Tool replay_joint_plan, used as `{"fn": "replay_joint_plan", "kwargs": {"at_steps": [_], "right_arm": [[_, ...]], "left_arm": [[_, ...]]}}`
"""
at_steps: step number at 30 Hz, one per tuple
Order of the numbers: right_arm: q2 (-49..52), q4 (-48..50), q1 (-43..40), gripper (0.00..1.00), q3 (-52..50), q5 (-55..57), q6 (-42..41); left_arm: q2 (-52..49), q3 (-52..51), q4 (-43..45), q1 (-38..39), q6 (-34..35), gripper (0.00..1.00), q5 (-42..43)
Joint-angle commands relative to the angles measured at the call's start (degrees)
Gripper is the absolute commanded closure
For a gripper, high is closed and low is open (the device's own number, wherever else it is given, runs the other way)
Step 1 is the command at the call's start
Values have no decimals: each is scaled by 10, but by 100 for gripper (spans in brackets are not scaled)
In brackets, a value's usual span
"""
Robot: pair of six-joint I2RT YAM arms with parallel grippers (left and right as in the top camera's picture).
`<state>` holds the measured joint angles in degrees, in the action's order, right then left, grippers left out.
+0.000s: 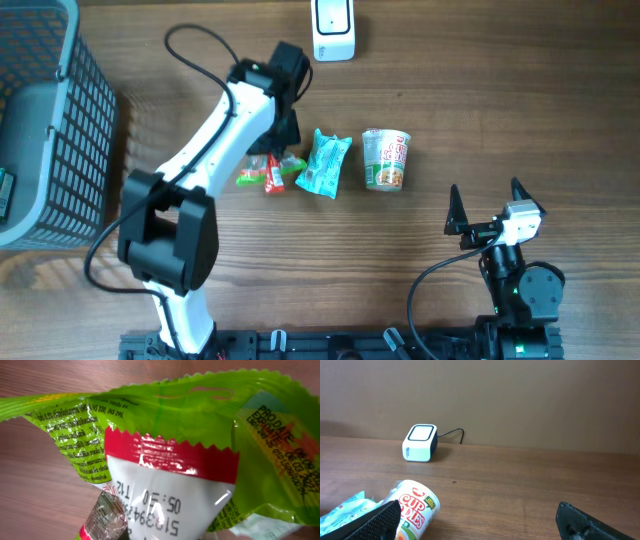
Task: Scan the item barcode
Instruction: 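Lower the green snack bag left of the pale packet and release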
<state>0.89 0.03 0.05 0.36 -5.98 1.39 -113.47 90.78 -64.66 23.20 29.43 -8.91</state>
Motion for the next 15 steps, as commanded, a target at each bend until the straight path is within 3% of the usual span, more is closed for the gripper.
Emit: {"fn": "replay_joint_plan", "kwargs": {"at_steps": [1,11,15], "right_arm": [[-3,3,-3,0,-1,-1,0],[-3,3,-3,0,-1,-1,0],[-3,3,-3,0,-1,-1,0]], "left_arm": [[0,-42,41,3,-6,96,16],[0,-148,165,14,-96,96,16],[0,-165,177,23,-96,96,16]]}}
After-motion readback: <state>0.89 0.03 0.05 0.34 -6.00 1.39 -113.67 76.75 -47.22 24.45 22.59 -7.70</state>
